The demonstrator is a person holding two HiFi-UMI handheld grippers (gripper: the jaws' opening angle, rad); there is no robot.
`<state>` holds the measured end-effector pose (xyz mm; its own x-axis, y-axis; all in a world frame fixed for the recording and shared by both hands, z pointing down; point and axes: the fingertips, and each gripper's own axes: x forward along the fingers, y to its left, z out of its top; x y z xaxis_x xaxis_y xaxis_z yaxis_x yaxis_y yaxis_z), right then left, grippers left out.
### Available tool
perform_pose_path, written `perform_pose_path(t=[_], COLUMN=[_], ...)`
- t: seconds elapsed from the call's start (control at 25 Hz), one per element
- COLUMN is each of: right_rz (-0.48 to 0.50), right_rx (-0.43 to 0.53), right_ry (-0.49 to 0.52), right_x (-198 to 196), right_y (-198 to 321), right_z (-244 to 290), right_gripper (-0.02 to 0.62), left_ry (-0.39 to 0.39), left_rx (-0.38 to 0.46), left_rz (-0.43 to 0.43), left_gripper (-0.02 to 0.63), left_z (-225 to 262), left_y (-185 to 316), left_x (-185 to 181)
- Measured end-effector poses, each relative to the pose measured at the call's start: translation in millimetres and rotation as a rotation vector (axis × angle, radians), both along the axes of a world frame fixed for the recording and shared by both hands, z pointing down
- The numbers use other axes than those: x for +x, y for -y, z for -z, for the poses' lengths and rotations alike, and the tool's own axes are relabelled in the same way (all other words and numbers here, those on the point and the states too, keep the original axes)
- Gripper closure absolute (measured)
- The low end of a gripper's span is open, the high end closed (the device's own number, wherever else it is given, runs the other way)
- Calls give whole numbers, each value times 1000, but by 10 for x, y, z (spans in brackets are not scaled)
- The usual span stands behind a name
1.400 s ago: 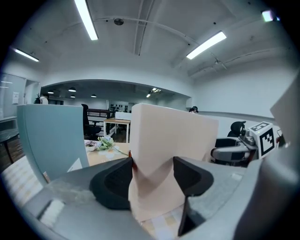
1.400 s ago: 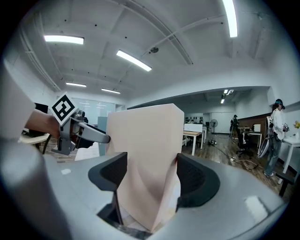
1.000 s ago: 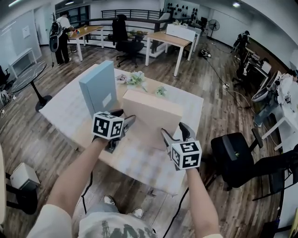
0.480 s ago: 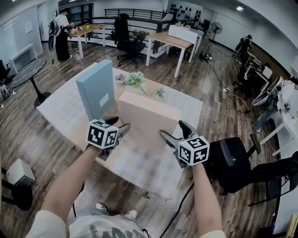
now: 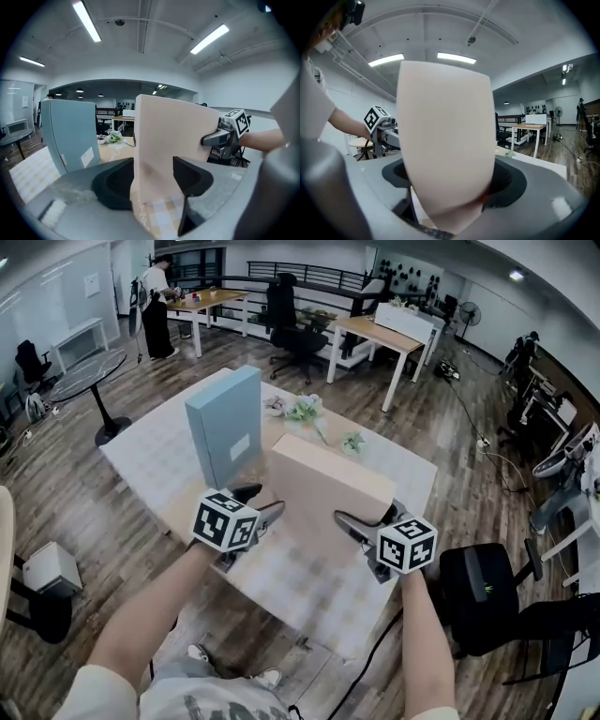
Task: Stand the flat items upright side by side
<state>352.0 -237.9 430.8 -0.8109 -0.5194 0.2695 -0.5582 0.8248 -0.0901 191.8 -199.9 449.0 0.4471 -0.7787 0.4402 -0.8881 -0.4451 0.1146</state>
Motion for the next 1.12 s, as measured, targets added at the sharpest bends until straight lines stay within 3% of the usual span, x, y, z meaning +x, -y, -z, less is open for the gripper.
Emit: perform_pose_path(t=[0.36, 1.12], right_rz=[-155, -484], right_rx=[89, 79], right_ry=[8, -25], right_x=[-202, -1311], right_y=[-47, -60], right_z=[87, 73], right_gripper=[221, 238], left_ry=[-2, -68], left_rx=[-6, 14], left_rz=[23, 24], left_gripper=[334, 334], left_z=[-4, 13], left_y=[-103, -124], left_x=[-262, -1463])
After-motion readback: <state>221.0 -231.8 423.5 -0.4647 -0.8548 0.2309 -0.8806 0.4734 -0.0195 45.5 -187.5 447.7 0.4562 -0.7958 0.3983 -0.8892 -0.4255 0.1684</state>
